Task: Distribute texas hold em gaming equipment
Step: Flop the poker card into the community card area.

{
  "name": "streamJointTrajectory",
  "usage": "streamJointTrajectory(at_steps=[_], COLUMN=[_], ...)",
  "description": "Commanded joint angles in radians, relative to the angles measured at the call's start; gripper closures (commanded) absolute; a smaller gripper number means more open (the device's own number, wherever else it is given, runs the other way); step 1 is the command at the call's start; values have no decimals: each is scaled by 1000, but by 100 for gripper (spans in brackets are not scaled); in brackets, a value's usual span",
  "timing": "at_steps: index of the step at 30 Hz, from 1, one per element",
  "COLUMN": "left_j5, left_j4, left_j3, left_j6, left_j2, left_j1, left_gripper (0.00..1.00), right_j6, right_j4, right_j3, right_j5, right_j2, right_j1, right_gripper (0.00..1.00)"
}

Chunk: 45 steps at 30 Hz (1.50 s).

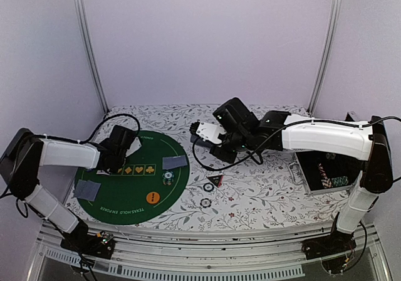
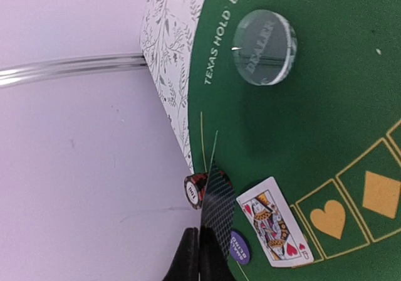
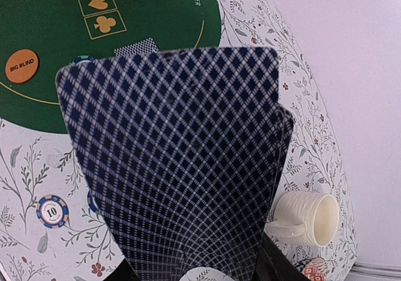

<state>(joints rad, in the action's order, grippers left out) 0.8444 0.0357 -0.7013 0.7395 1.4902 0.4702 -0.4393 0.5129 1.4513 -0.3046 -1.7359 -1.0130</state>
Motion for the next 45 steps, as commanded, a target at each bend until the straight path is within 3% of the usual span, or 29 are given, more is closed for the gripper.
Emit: streamJointTrajectory(at_steps=[1,5,8,11,24,25,28,30,37,40,42,45], left_j5=[-19,-100,-257,-378,-397,-397,-418,-452,-696,-626,-579,-595], left_j4=[-126,26,227,279,334,339,381,424,550,473,441,539], left_j3=[46,34,8,45,148,146,124,94,-105,-144,-177,-268], left_j6=[109,56,-29,-35,0,-4,-29,-54,-222,-356,-506,-780], left_j2=[70,93,80,48,-3,0,4,0,-124,-193,-208,-156], left_j1=[53,98,142,183,188,188,188,189,205,183,118,-54], left_gripper=[100,100,100,100,100,93,42,27,18,6,2,2], right_j6=[-2,-7,-8,-7,-6,-5,-4,-3,1,5,9,11], right_j4=[-9,-1,0,1,7,8,12,12,12,10,6,5], right_j3=[21,24,23,24,30,30,27,22,19,19,16,13], right_j5=[-2,-5,-7,-5,-3,-3,-5,-7,-7,-4,0,2], right_j2=[40,45,50,50,53,54,58,60,53,46,44,38], right_j1=[5,5,5,5,5,6,5,5,5,5,6,5], right_gripper=[55,55,55,55,55,55,55,55,55,55,55,55])
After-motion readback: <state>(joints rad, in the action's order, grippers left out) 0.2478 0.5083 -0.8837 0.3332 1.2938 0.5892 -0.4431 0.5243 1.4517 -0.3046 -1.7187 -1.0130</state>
